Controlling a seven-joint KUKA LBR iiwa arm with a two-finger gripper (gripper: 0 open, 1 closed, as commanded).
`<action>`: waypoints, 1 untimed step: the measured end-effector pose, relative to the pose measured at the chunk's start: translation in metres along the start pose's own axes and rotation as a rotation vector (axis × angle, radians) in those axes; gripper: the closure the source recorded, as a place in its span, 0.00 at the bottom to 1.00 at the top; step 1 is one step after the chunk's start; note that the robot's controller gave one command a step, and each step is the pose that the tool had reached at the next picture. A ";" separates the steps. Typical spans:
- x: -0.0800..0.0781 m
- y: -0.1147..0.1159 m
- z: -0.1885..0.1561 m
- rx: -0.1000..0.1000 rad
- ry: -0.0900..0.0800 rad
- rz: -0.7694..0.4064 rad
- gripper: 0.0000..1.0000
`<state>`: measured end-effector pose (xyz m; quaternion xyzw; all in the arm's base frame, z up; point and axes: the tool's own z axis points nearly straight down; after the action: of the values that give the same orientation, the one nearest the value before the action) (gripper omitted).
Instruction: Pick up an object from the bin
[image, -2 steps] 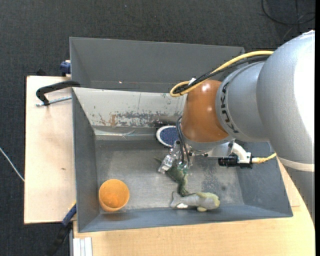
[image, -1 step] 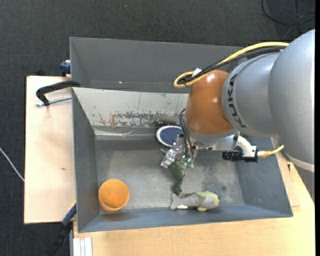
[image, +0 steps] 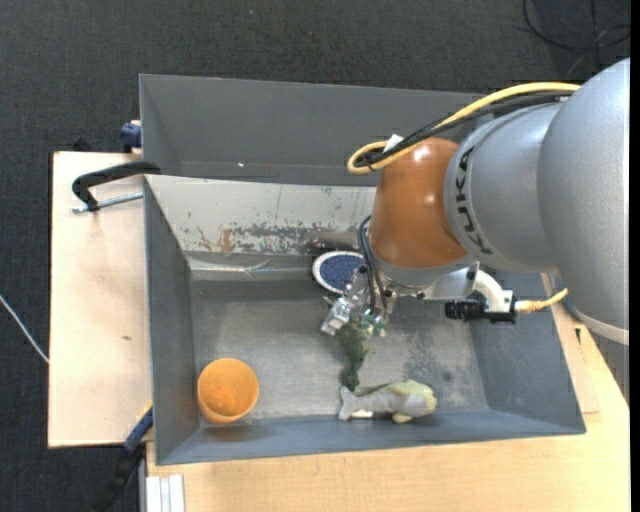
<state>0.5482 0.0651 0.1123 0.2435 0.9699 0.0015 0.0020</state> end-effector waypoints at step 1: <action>-0.001 0.002 -0.048 -0.002 -0.004 -0.002 1.00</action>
Offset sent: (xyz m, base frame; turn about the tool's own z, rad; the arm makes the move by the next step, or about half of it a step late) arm 0.0000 0.0001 0.0447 0.0000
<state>0.5502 0.0662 0.1604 0.2426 0.9701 0.0022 0.0040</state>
